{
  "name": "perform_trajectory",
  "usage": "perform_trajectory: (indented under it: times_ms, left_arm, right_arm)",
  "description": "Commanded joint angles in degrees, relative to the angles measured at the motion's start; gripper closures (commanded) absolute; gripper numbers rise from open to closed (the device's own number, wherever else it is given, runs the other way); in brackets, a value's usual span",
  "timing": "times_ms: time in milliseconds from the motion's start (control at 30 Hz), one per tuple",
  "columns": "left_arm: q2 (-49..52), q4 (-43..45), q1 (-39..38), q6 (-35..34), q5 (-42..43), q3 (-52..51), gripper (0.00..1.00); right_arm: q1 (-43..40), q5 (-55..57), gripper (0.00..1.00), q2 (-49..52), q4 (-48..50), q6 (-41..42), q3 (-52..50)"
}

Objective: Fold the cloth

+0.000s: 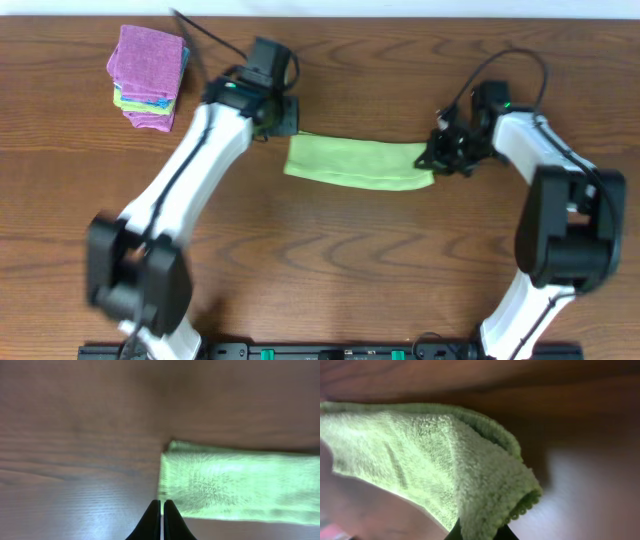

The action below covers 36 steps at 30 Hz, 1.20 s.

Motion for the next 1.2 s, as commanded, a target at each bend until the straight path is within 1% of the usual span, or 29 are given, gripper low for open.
perform_trajectory:
  times_ms: [0, 67, 133, 200, 333, 433, 533, 700, 967, 1067, 1167]
  left_arm:
    - [-7.4, -3.1, 0.1, 0.8, -0.7, 1.0, 0.94]
    - [-11.3, -5.5, 0.1, 0.7, -0.6, 1.0, 0.94]
    - [-14.2, -7.3, 0.1, 0.7, -0.6, 1.0, 0.94]
    - [-16.8, -8.7, 0.1, 0.7, -0.6, 1.0, 0.94]
    - [-21.0, -11.4, 0.1, 0.7, -0.6, 1.0, 0.95]
    - [-22.4, -14.2, 0.1, 0.5, -0.6, 1.0, 0.94]
    - [-22.4, -16.4, 0.1, 0.6, -0.6, 1.0, 0.94]
    - [-22.4, -17.9, 0.1, 0.6, -0.6, 1.0, 0.94]
    - [-22.4, -17.6, 0.1, 0.6, -0.6, 1.0, 0.94]
    - [-22.4, -17.4, 0.1, 0.6, -0.6, 1.0, 0.94]
    - [-22.4, -17.3, 0.1, 0.6, -0.6, 1.0, 0.94]
  right_arm:
    - [-0.2, 23.7, 0.99, -6.5, -7.0, -1.4, 6.9]
    - [0.2, 32.9, 0.98, -8.4, -12.1, -0.6, 10.5]
    - [1.0, 36.8, 0.99, -9.8, -15.2, -0.6, 13.3]
    - [2.5, 36.9, 0.99, -10.7, -15.9, -0.6, 14.4]
    - [8.9, 36.2, 0.98, -9.3, -15.6, -0.1, 14.3]
    - [13.9, 37.8, 0.98, -5.4, -15.0, 1.7, 14.2]
    - [16.1, 41.3, 0.99, -1.8, -14.8, 3.8, 14.2]
    - [16.5, 44.8, 0.99, 3.3, -14.8, 6.2, 14.2]
    - [15.8, 46.9, 0.99, 4.0, -13.5, 7.4, 14.3]
    - [15.6, 49.7, 0.99, 3.9, -15.3, 7.4, 14.8]
    - [14.2, 52.9, 0.99, 3.9, -20.0, 7.4, 17.3]
